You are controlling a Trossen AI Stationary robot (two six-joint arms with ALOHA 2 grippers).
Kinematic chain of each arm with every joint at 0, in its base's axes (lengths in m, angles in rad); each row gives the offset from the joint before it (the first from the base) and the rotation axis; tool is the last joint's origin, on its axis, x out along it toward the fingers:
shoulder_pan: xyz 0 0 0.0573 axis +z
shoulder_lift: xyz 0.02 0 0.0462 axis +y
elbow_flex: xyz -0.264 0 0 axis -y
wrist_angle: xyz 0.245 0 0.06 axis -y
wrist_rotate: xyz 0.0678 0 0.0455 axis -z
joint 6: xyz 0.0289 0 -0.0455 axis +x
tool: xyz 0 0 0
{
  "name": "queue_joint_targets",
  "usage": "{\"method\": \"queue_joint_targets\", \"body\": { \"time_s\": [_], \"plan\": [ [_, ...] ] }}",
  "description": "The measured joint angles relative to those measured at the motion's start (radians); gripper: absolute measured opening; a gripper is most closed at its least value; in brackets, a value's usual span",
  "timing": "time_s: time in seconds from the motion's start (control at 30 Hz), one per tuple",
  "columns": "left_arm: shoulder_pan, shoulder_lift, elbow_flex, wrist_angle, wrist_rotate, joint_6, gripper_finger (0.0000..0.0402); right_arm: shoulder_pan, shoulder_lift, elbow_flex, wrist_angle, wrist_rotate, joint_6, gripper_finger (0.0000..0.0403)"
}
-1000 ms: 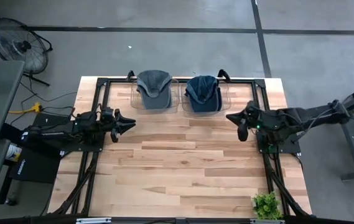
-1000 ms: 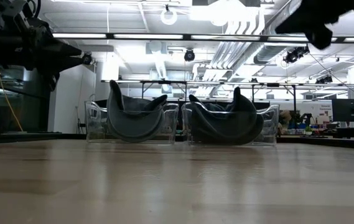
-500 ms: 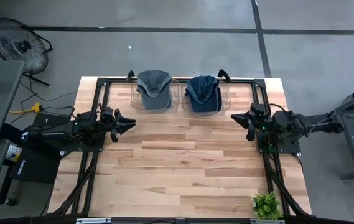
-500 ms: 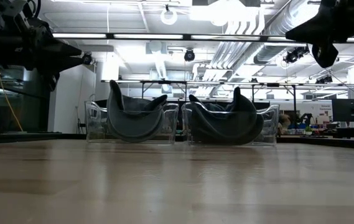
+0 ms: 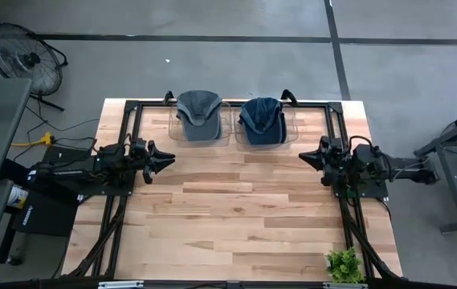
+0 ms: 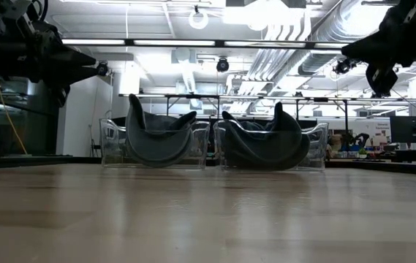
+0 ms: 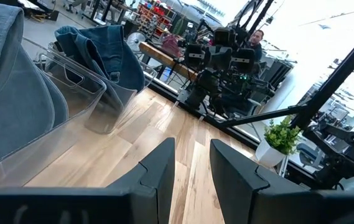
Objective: Pick & Place hat
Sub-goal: Return to Home Position
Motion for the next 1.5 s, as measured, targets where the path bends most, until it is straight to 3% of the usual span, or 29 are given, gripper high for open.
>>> {"method": "queue_joint_targets", "body": {
  "time_s": [0.17, 0.63, 1.37, 1.5],
  "plan": [
    [0.0, 0.0, 0.0, 0.0, 0.0, 0.0, 0.0099, 0.0, -0.034, -0.045, 0.04, 0.002, 0.006, 0.0],
    [0.0, 0.0, 0.0, 0.0, 0.0, 0.0, 0.0099, 0.002, -0.031, -0.122, 0.19, -0.135, -0.028, 0.0],
    [0.0, 0.0, 0.0, 0.0, 0.0, 0.0, 0.0099, 0.002, -0.032, -0.159, 0.185, -0.204, -0.078, 0.0],
    [0.0, 0.0, 0.0, 0.0, 0.0, 0.0, 0.0099, 0.002, -0.022, -0.158, 0.16, -0.234, -0.162, 0.0]
  ]
}}
